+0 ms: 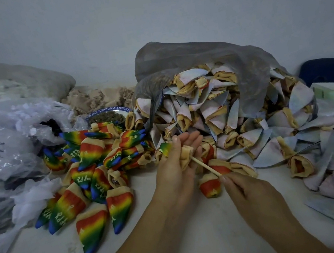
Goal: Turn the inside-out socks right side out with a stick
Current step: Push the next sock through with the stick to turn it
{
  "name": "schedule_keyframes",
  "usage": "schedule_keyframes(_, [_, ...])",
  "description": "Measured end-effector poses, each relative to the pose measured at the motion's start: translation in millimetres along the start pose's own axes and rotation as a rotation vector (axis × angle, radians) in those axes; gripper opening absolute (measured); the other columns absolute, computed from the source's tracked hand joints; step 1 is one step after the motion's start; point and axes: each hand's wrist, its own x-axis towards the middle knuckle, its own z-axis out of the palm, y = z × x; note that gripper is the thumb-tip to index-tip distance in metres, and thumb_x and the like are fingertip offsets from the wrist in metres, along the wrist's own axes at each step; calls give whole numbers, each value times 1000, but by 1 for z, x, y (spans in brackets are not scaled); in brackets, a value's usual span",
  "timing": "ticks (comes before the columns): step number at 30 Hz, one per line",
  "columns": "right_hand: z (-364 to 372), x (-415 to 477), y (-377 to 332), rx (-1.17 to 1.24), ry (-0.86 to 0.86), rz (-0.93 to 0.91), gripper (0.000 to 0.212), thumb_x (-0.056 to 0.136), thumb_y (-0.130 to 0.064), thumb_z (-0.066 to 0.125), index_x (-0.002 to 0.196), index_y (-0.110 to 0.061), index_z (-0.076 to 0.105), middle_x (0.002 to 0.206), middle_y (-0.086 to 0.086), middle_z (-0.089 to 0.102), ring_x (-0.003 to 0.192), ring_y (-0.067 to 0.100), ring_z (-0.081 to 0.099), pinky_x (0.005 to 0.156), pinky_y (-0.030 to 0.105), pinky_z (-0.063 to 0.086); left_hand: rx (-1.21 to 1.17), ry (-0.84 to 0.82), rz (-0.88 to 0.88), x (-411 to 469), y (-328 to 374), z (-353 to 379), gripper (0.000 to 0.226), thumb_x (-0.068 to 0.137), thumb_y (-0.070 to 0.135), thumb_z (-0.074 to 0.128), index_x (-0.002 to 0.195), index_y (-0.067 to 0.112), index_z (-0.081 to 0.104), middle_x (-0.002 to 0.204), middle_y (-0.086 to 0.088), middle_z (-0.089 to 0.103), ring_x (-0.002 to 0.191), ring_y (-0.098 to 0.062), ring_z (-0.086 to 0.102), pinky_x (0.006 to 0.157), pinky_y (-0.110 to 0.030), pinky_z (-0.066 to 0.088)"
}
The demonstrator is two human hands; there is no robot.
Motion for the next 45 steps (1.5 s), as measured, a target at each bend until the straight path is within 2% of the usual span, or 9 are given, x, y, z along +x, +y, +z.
schedule_keyframes(6, [-5,2,1,100,22,-2,62,79,-65,20,94,-27,67,68,-7,62,64,7,57,59,31,47,52,-179,-96,-1,-2,-4,40,99,29,43,125,2,57,125,-14,68,118,-24,64,90,-30,56])
schedule_keyframes(13, [-7,2,-2,348,-154,53,34,91,-49,42,78,-30,66,60,2,54,49,7,44,49,20,33,119,-296,-81,-5,-4,-2,40,103,26,38,101,10,75,124,-18,67,122,-29,61,97,-33,53])
schedule_keyframes(18, [-5,1,-4,491,-223,100,32,89,-51,41,72,-39,65,51,-4,45,45,4,39,45,15,30,138,-291,-75,-5,-3,-3,39,103,27,39,102,9,74,124,-18,67,122,-29,61,99,-34,52])
schedule_keyframes(25, [-4,4,2,308,-97,69,44,82,-62,33,83,-31,65,69,1,64,66,9,57,59,28,43,379,-46,112,-2,-9,-3,40,75,57,65,78,19,75,89,-8,74,87,-18,70,79,-30,58])
schedule_keyframes(29, [-4,2,2,289,-103,59,29,91,-50,40,81,-35,63,69,-4,60,59,10,53,53,28,38,673,34,263,1,-11,-9,59,78,70,50,76,12,62,81,-15,70,63,-6,58,60,-17,45])
schedule_keyframes(32, [-5,2,1,304,-123,58,34,88,-57,38,78,-34,60,68,-3,57,55,11,50,51,28,34,802,79,318,1,-9,-12,54,79,74,41,57,27,55,57,1,61,52,-2,51,56,-21,39])
schedule_keyframes(36, [-7,3,-1,274,-147,85,39,76,-68,32,75,-36,55,59,-9,53,52,6,47,50,25,31,776,98,340,1,-9,-16,69,78,80,31,59,23,65,56,4,63,50,-3,53,53,-17,39])
schedule_keyframes(41, [-5,2,1,255,-105,92,32,89,-56,37,79,-34,58,60,-9,55,49,6,48,46,20,32,644,91,328,5,-5,-15,77,77,80,35,68,12,69,53,2,59,47,-3,50,46,-13,38])
schedule_keyframes(45, [-2,2,-1,302,-79,83,28,93,-46,43,76,-32,59,60,-6,55,48,6,47,48,21,34,602,41,266,7,-5,-13,47,71,74,52,61,32,72,59,6,66,56,-2,61,54,-15,48])
